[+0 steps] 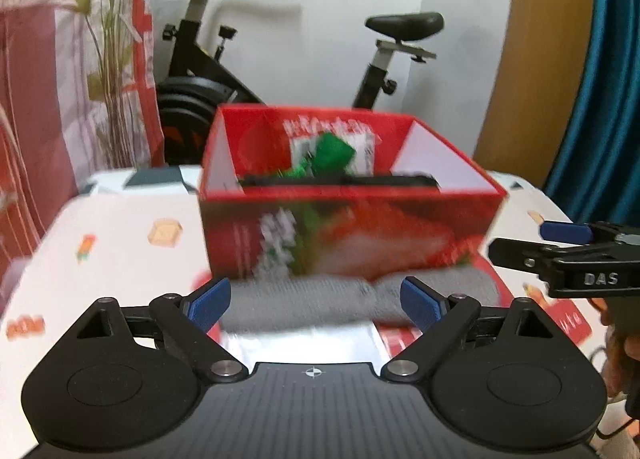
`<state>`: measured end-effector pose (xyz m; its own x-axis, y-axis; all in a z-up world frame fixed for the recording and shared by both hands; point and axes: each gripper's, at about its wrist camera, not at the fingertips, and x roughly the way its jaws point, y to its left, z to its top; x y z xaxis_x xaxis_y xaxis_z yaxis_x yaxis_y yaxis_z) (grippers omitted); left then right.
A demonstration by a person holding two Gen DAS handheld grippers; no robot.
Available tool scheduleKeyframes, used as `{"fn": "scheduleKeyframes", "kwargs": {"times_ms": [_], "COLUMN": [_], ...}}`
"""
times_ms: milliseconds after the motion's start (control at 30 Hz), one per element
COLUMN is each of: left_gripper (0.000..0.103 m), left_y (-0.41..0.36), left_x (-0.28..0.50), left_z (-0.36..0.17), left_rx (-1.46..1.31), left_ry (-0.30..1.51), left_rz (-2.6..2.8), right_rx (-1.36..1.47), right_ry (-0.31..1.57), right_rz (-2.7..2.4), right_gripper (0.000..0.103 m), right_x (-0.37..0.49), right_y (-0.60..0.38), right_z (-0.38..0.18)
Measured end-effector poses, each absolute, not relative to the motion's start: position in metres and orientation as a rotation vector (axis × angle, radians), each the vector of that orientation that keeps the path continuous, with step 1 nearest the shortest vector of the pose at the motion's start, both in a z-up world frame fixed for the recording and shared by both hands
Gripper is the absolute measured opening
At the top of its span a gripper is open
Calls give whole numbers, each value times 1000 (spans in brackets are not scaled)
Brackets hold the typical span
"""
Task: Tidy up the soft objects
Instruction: 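Withdraw both grippers and reach toward the black gloves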
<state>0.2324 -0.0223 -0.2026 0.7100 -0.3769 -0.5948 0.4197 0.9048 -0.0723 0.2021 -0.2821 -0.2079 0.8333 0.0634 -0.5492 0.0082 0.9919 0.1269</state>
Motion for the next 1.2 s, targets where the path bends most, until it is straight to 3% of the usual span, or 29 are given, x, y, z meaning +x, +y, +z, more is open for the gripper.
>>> {"fn": "scheduleKeyframes", "kwargs": {"times_ms": [133,300,567,733,800,900,1133,1200], "left_gripper": [90,71,58,39,23,14,13,12], "left_y": [-28,-38,-46,-49,-46,-43,-38,-35], "left_x": [209,190,182,183,183,182,183,183], "left_z": [-224,-251,-284,-291,-291,-288,-287,-287], "left_rx": [56,43,59,91,77,51,32,22], "left_ry": [687,747,826,818,812,813,825,826], "left_rz": [-479,-526,-577,-570,-583,-596,-568,-559], "right_rx": [158,175,189,186,188,197,217,221], "right_ry": [634,689,736,743,746,751,760,765], "right_rz": [25,45,62,69,70,68,71,79], "right_gripper": [101,94,81,80,80,80,80,76], "right_x": [186,174,176,180,181,182,186,187], "right_y": [-283,-282,-280,-279,-279,-281,-283,-281], "right_z": [-231,-256,-275,-278,-279,-282,-288,-290]}}
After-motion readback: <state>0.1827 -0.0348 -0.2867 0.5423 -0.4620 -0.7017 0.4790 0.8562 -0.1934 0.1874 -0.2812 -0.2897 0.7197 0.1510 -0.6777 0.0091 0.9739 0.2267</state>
